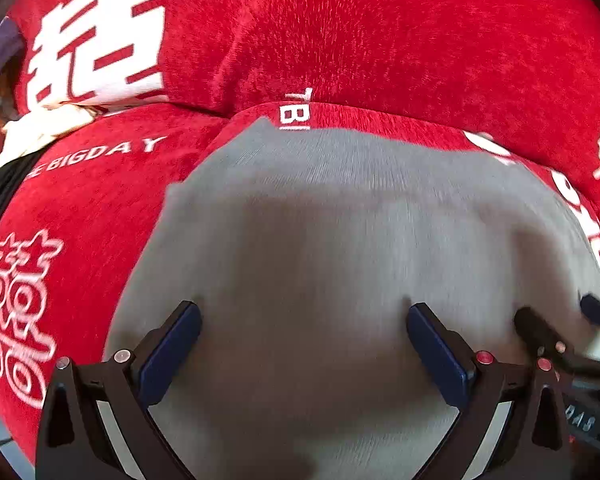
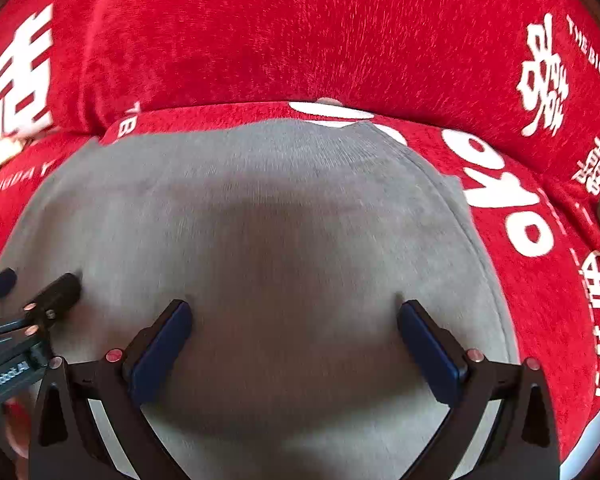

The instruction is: Fold small clothes

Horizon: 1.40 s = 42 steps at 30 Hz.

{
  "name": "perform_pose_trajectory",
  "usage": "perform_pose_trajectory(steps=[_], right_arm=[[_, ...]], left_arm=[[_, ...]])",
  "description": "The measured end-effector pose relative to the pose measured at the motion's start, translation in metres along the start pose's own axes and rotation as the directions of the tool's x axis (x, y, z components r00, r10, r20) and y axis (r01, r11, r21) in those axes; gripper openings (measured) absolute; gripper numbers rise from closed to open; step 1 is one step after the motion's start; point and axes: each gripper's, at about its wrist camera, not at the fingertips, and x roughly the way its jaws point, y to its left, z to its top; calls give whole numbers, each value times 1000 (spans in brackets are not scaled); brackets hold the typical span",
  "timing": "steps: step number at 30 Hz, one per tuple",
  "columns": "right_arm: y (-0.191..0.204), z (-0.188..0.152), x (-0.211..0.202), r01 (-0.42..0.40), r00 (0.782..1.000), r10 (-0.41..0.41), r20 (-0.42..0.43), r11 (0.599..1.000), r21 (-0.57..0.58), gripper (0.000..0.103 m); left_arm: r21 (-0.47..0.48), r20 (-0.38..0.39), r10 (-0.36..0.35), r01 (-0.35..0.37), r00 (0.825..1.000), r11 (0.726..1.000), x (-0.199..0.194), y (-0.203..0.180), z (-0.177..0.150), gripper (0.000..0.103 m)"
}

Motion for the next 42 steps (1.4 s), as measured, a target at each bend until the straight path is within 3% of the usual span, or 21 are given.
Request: perform_pose_trajectory(steps=[5,7,9,12,14,17,20,21,22,23,26,27,31,34,36,42], right_arm=[[-11,-34,-27,-14,998,13,60,1000,5,103],[-12,-41,-26,-20,1000,21,9,1000,-20,103],[-15,-45,-29,-4,1000,4,-16,999,-41,103],[-20,-43,-40,12,999,-11,31,1000,-18,103],[-20,-38,-41,1,1000,0,28,1000,-6,103],[-16,-28,-42,13,999,-12,39,1000,-20,103],[-8,-24,-41,28,999,-26,48,999,-42,103],[-7,-22,-39,35,998,-32,51,998,-49,103],[-6,-20,-37,37,998,-35,51,998,-52,103],[-6,-16,-34,36,998,-33,49,998,-51,103],[-1,0,-18,19,999,-18,33,999,-30,103],[3,7,-11,4,1000,-4,19,1000,-29,103],[18,15,14,-6,1000,6,6,998,-56,103],[16,14,15,-21,999,23,31,999,-40,103],[9,15,13,-55,998,55,0,997,-57,103],[-61,-1,-13,-29,999,26,44,997,69,103]], left_arm=[[-33,5,-63,63,998,997,-33,25,-47,103],[-48,23,-66,67,998,997,-47,43,-57,103],[-120,68,-55,63,996,991,-60,75,-58,103],[-238,10,-88,88,996,967,-42,115,-42,103],[-324,-50,-189,163,981,932,-14,136,-29,103],[-397,-120,-352,280,928,874,22,139,-13,95],[-335,-127,-324,267,937,904,29,120,2,95],[-316,-130,-309,256,942,914,28,113,5,88],[-291,-125,-301,255,945,922,25,104,8,70],[-250,-114,-289,254,950,934,19,94,13,65],[-196,-99,-208,185,973,963,9,80,21,36],[-188,-95,-182,162,979,969,5,80,23,20],[-164,-85,-159,144,984,976,-9,77,29,19],[-126,-67,-137,128,988,984,-23,65,34,18],[-115,-56,-139,132,989,985,-34,56,38,18],[-54,-64,-79,76,995,996,-55,11,54,18]])
